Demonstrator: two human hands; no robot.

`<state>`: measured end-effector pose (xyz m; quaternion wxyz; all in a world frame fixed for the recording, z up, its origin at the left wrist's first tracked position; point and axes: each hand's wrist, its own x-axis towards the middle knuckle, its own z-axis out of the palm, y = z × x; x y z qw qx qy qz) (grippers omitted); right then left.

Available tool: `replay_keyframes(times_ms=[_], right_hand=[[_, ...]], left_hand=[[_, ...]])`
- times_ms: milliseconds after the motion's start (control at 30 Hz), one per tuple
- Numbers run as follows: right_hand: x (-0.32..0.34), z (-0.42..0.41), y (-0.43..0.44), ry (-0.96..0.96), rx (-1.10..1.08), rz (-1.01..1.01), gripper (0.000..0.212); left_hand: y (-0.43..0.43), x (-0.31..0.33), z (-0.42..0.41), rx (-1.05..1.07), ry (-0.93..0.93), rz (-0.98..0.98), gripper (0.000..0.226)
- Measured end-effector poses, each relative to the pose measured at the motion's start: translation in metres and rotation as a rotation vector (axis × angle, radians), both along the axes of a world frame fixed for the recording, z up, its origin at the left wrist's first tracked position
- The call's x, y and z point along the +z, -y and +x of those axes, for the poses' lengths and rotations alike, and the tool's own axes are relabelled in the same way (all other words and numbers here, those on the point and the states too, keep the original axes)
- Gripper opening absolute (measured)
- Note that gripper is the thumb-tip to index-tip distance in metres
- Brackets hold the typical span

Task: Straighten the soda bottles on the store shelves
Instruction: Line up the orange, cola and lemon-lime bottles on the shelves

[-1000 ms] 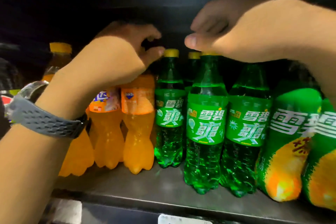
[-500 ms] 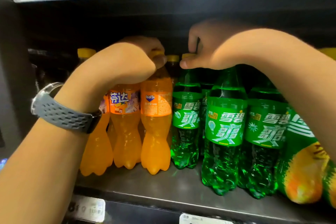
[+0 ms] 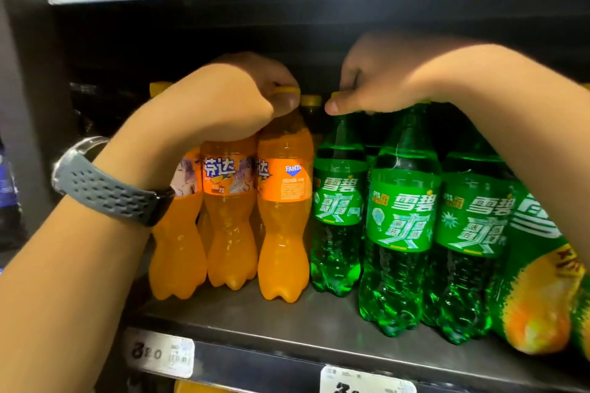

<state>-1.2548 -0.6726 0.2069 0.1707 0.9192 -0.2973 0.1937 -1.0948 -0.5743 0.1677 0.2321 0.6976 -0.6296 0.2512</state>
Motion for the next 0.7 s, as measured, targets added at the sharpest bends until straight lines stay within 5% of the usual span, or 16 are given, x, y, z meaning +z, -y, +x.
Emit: replay_keyframes(times_ms=[133, 700], right_hand=[[-0.002, -0.004, 0.001, 0.052, 0.052, 0.158, 0.038], [-0.004, -0.015, -0.008, 0.159, 0.169, 0.233, 0.030]], left_hand=[[-0.004, -0.001, -0.004, 0.029, -0.014, -0.051, 0.032], [-0.007, -0.005, -0.004, 0.008, -0.093, -0.042, 0.033]])
